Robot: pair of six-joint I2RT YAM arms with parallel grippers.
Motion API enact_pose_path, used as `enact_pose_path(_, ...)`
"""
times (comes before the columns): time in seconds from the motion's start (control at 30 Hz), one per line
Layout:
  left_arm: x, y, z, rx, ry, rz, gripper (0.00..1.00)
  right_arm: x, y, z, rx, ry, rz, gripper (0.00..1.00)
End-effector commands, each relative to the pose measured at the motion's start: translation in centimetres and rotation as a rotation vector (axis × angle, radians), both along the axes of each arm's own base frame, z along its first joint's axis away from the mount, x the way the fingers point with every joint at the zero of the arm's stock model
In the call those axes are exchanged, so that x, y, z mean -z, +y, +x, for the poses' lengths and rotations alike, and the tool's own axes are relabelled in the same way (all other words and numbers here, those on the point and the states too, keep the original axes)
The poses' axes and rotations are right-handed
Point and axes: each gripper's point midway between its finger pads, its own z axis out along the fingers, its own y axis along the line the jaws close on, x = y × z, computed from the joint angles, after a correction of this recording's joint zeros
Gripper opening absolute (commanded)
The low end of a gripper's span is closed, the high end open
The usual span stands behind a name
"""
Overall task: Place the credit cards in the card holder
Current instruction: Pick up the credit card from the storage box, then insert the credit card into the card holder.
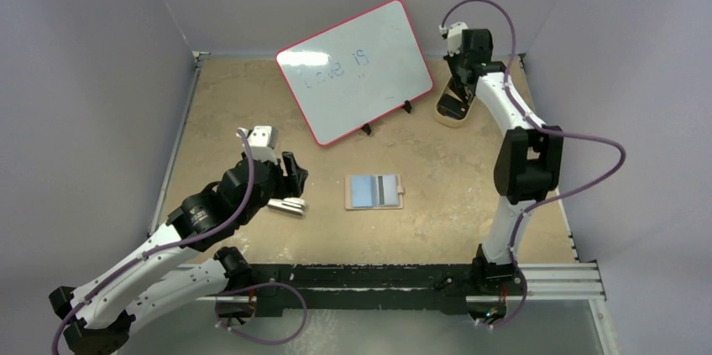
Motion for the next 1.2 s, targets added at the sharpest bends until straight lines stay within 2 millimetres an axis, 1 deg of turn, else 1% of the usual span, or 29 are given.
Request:
enact_pose_path(0.0,-0.8,-0.2,0.5,-0.022,-0.014,-0.014,0.61,-4.0,3.8,-3.3,0.039,-0.072,0.259,0.00)
enact_pose_path(0.17,0.1,-0.8,0.7,-0.039,0.035,-0.028,0.57,-7.0,8.8,-7.4,0.021,-0.150,0.511,0.00)
enact_pose_path(0.23,0.6,-1.4,0.7,-0.036,0.054,-0.050,0.55,-7.9,12.1,-9.4,-0.064,-0.150,0.633,0.00)
enact_pose_path(0.3,1.2,-2.3,0.8,-0.020,0.072,-0.072,0.54,-8.5,15.0,-11.5,-0.125,-0.136,0.713,0.00)
enact_pose_path(0.33,1.5,-2.7,0.7,-0.010,0.086,-0.080,0.54,-8.4,16.6,-12.5,-0.165,-0.117,0.741,0.00)
enact_pose_path(0.37,1.8,-3.0,0.7,-0.005,0.096,-0.087,0.53,-8.2,17.7,-13.5,-0.187,-0.095,0.760,0.00)
enact_pose_path(0.5,2.6,-4.1,0.9,0.012,0.123,-0.097,0.46,-6.9,21.1,-16.4,-0.211,-0.012,0.874,0.00)
enact_pose_path(0.53,2.7,-4.5,1.0,0.021,0.128,-0.100,0.41,-5.9,21.9,-17.3,-0.211,0.028,0.909,0.00)
enact_pose_path(0.57,3.0,-4.8,1.0,0.029,0.136,-0.098,0.32,-5.5,22.7,-18.1,-0.226,0.057,0.946,0.00)
enact_pose_path(0.6,3.3,-5.0,1.1,0.034,0.141,-0.095,0.27,-5.0,23.4,-18.8,-0.233,0.085,0.975,0.00)
enact_pose_path(0.67,4.0,-5.4,1.2,0.038,0.154,-0.096,0.15,-4.3,24.4,-19.9,-0.227,0.115,1.032,0.00)
enact_pose_path(0.7,4.4,-5.7,1.2,0.043,0.162,-0.100,0.10,-3.3,24.7,-20.7,-0.224,0.140,1.053,0.00)
enact_pose_path(0.77,5.1,-6.4,1.4,0.053,0.172,-0.111,0.00,-2.2,25.0,-21.5,-0.215,0.168,1.089,0.00)
enact_pose_path(0.9,7.2,-7.7,1.8,0.064,0.203,-0.120,0.00,0.1,25.0,-22.9,-0.173,0.198,1.157,0.00)
enact_pose_path(1.03,9.3,-8.6,2.3,0.060,0.229,-0.125,0.00,2.6,24.8,-24.0,-0.151,0.238,1.179,0.00)
enact_pose_path(1.17,11.5,-9.7,2.5,0.068,0.263,-0.139,0.00,4.5,24.5,-24.6,-0.116,0.262,1.177,0.00)
